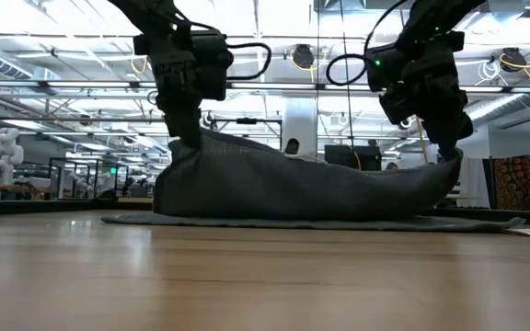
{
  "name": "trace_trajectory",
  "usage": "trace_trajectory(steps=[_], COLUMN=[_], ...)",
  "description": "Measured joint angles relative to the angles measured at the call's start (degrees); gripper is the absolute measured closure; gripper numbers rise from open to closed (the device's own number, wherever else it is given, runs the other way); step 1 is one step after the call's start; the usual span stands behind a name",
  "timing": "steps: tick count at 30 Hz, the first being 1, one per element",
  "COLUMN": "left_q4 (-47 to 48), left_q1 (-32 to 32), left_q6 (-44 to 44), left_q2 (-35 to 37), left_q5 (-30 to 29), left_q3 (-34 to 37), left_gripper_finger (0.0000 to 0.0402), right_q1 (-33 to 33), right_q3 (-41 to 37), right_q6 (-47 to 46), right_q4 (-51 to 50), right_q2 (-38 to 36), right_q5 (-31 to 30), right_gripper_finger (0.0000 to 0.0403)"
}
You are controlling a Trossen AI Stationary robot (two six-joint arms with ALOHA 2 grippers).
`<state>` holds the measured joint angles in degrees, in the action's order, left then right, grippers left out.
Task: Roll towel
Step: Fold the gray towel on the center of table
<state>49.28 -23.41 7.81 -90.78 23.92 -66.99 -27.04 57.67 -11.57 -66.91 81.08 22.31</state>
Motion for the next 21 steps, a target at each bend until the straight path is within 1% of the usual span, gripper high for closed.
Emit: trace_trajectory(steps=[5,9,16,19,21], left_q4=[0.6,1.0,4.2,4.3,4.3], left_q1=[1.0,1.3,1.5,2.2,2.5], left_q6=[1.2,3.0,5.2,6.3,6.7], left_q2=[0.0,0.0,0.0,0.0,0.0], left_q5=[-0.1,-1.5,-1.8,-4.4,-5.0], left_q3=[0.1,0.1,0.1,0.0,0.0], left_gripper_finger=[0.04,0.0397,0.0359,0.0345,0.0334], right_q1=[2.0,3.6,4.7,5.0,5.0], right_q3=[0.0,0.0,0.0,0.0,0.0], right_q6=[-1.2,-1.3,-2.8,-2.8,-2.8], right_q4=[1.4,2.6,3.2,3.4,3.6], right_q2=[0.0,0.0,0.0,0.0,0.0], right_q5=[0.0,0.0,0.0,0.0,0.0], right_gripper_finger=[0.0399,0.0399,0.0399,0.0399,0.0399])
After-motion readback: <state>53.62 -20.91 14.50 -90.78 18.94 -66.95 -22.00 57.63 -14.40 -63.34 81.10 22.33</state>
